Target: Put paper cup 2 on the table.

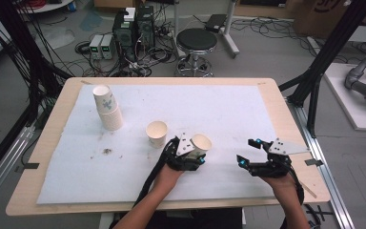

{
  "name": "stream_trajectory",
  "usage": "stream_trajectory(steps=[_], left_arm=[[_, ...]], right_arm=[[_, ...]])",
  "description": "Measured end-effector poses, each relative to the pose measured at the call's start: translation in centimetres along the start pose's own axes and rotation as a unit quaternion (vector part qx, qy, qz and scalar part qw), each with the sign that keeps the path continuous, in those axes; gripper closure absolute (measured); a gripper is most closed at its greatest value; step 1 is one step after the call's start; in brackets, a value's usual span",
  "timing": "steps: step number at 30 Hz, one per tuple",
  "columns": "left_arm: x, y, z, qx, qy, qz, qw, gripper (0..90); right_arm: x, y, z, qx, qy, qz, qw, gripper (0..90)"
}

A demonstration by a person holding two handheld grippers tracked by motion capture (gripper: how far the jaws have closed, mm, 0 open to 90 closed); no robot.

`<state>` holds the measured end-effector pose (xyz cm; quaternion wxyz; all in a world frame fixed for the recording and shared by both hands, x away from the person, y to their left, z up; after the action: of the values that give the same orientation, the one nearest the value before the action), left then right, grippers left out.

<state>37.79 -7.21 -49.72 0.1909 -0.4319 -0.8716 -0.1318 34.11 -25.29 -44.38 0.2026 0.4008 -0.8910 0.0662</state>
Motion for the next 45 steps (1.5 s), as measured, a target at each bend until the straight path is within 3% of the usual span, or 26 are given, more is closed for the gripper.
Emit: stream_trajectory(steps=[5, 13, 17, 22, 29, 36, 45], left_arm=[[1.2, 0.2, 1.0, 0.017, 0.014, 0.006, 0.9997, 31.8], [1.5, 0.1, 1.3, 0.015, 0.017, 0.012, 0.9997, 29.3], [1.9, 0.0, 1.0, 0.012, -0.004, 0.016, 0.9998, 23.7], [3.0, -0.1, 1.2, 0.026, -0.019, 0.026, 0.9992, 20.2], [6.3, 0.3, 2.0, 0.037, -0.060, 0.029, 0.9971, 20.5], [10.5, 2.2, 1.8, 0.057, -0.112, 0.024, 0.9918, 20.8], [14.9, 6.0, 2.6, 0.074, -0.137, -0.010, 0.9877, 14.5]], right_arm=[[0.0, 0.1, -0.1, 0.003, -0.002, -0.002, 1.0000, 22.1], [-0.1, 0.5, -0.3, 0.007, -0.004, -0.011, 0.9999, 22.1], [-0.3, 0.5, -0.2, 0.005, 0.000, -0.013, 0.9999, 22.1], [-0.3, 0.5, 0.0, 0.004, 0.003, -0.014, 0.9999, 22.1], [-0.3, 0.4, 0.1, 0.003, 0.002, -0.013, 0.9999, 22.1], [-0.4, 0.5, 0.1, 0.007, -0.001, -0.005, 1.0000, 22.1], [-0.7, 0.0, 0.6, 0.008, 0.003, 0.037, 0.9993, 22.0]])
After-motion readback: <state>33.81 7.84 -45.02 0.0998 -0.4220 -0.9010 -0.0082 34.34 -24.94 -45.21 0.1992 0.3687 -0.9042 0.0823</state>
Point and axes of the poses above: each handheld gripper's, and its own axes: x roughly backward along the jaws, z roughly out of its underside, y roughly to its left, the point moved 10 cm from there along -x, roughly forward along the jaws, and after that the axes turned 1 degree about -x, right-handed, at the moved point
